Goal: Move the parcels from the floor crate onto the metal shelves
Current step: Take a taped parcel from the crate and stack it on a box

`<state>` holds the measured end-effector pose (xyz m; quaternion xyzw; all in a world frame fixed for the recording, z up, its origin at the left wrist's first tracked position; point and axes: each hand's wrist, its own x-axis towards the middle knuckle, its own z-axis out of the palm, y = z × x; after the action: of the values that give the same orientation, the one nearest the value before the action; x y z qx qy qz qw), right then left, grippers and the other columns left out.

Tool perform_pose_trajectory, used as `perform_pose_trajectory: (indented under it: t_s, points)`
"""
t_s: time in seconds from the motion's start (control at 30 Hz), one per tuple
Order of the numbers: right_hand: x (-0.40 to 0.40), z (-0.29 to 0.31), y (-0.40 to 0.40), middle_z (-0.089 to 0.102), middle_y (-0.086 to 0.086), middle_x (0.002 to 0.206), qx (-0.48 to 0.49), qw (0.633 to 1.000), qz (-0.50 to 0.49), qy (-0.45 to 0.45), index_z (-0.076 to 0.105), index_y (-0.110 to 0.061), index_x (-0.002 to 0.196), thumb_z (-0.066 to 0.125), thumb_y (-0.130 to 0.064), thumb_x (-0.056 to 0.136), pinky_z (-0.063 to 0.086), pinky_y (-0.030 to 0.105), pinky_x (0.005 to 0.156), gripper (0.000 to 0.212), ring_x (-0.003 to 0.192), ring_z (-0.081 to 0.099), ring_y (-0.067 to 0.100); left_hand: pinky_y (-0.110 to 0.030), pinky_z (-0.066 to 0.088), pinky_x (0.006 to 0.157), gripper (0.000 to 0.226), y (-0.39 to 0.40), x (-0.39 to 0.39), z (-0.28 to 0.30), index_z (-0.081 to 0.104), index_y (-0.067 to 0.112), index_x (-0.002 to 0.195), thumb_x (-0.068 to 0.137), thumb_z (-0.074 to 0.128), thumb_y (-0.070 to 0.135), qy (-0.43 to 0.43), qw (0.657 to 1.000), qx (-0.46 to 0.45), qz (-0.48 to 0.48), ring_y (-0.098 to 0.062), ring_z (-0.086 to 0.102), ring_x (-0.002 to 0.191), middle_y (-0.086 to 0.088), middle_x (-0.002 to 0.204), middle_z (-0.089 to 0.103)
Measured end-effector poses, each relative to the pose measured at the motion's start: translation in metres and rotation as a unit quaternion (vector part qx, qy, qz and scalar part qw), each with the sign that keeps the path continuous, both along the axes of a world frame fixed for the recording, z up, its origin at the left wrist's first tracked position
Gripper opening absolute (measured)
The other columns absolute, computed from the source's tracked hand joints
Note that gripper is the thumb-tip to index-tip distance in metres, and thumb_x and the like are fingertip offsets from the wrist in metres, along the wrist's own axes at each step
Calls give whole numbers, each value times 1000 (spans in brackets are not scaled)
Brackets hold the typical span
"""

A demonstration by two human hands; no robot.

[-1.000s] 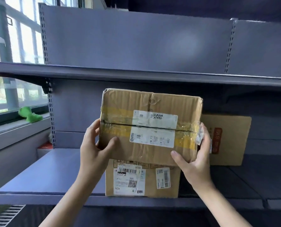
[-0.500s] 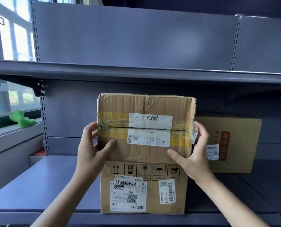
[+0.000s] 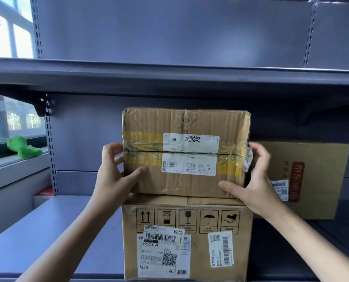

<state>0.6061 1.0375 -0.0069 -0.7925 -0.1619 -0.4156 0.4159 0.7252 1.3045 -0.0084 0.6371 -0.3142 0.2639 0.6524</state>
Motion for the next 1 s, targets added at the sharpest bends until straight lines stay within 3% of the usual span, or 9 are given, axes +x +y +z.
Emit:
perform_pose_trajectory:
  t_s: [0.17,0.33,0.47,0.6,0.7,0.87,1.0]
  points:
    - [16,2,-15,36,-22,120,-41,999,-15,23,13,-53,117,79,-6,69,33,-5,82,94,107,41,-25,-37,54,76,56,-5,16,4,41,50,91,75,75,9,12,1000,13,1,-12,52,116,16,112,56]
    - [44,4,-29,32,-24,119,-44,998,-24,23,16,-46,117,79,1,68,29,5,86,92,106,36,-28,-56,54,78,56,-14,37,5,40,51,90,76,73,8,26,1000,14,-6,-10,50,118,20,113,53]
    - [69,5,-36,35,-20,120,-41,999,-23,4,19,-39,118,78,2,68,32,5,90,88,106,40,-24,-54,53,82,53,-27,57,5,39,47,93,77,72,8,31,999,8,-8,-10,49,118,21,114,52]
    - [91,6,-45,35,-15,120,-33,999,-19,-15,23,-32,118,78,6,67,32,0,89,84,104,41,-23,-43,52,86,54,-38,76,6,38,46,93,76,74,9,23,1000,17,11,-13,51,116,21,111,52]
    - [105,6,-48,36,-14,120,-12,1000,-19,-20,23,-34,116,73,17,65,32,-1,88,88,103,42,-22,-36,51,83,53,-45,88,6,39,43,94,75,75,10,14,999,25,17,-9,53,110,22,109,52]
    - [121,5,-52,41,-11,119,12,999,-23,-22,24,-33,117,71,19,67,33,-1,84,86,102,44,-21,-25,47,75,52,-54,105,9,37,30,106,76,75,11,12,999,41,30,-9,50,108,27,105,49]
    - [132,5,-56,42,-1,128,24,999,-28,-26,25,-36,118,72,15,68,35,5,91,85,110,46,-4,-26,45,80,57,-59,116,10,36,28,110,74,76,9,-5,998,47,47,-13,52,108,23,105,49]
